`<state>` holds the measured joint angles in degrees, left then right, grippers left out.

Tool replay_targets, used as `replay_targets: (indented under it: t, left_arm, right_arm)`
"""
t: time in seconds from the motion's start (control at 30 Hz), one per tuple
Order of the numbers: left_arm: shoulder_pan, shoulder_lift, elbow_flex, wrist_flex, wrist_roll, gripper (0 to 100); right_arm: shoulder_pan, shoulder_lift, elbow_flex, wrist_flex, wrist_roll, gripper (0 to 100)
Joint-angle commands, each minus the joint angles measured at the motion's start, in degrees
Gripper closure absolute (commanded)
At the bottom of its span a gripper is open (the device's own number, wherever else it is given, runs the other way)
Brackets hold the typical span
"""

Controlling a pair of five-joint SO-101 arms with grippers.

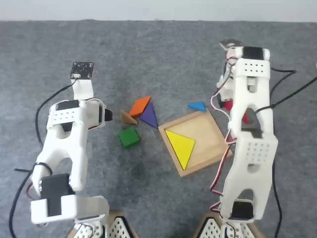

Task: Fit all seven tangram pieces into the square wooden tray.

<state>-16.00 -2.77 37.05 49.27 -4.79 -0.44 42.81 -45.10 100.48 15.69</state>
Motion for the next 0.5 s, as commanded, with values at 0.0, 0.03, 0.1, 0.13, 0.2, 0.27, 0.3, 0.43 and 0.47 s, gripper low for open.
replay_targets:
  t: [0.0,0.03,0.1,0.13,0.2,0.27,0.3,0.43,0.47]
  left_arm:
    - [-0.4,-0.2,-0.4,-1.0,0.1,75]
    - [-0.4,-0.2,-0.4,-0.9,0.1,75]
    - [-0.4,-0.2,-0.4,-0.9,0.1,75]
    - [-0.4,-0.2,-0.4,-0.9,0.1,75]
    - [-0.4,-0.2,-0.4,-0.9,0.1,75]
    - [-0.4,-0.2,-0.4,-0.9,0.1,75]
    - [-0.4,-0.2,-0.4,-0.9,0.1,75]
    - [-0.4,-0.2,-0.4,-0.9,0.1,75]
    - [-0.4,-0.2,-0.4,-0.9,0.1,75]
  right_arm:
    - [-4.7,-14.8,7.2,2.2,4.2,86.2]
    - [-5.7,-16.0,8.3,2.2,5.4,86.2]
    - [-7.3,-17.4,9.4,1.8,7.8,86.2]
    - [-8.1,-17.5,9.7,1.5,9.0,86.2]
    - [-9.9,-17.5,10.1,1.4,12.0,86.2]
    - [-11.9,-17.7,11.3,1.1,14.5,86.2]
    - [-13.1,-18.1,12.2,1.1,15.4,86.2]
    - [-16.6,-19.1,14.2,1.0,17.7,86.2]
    - [-16.9,-19.6,14.2,1.0,17.9,86.2]
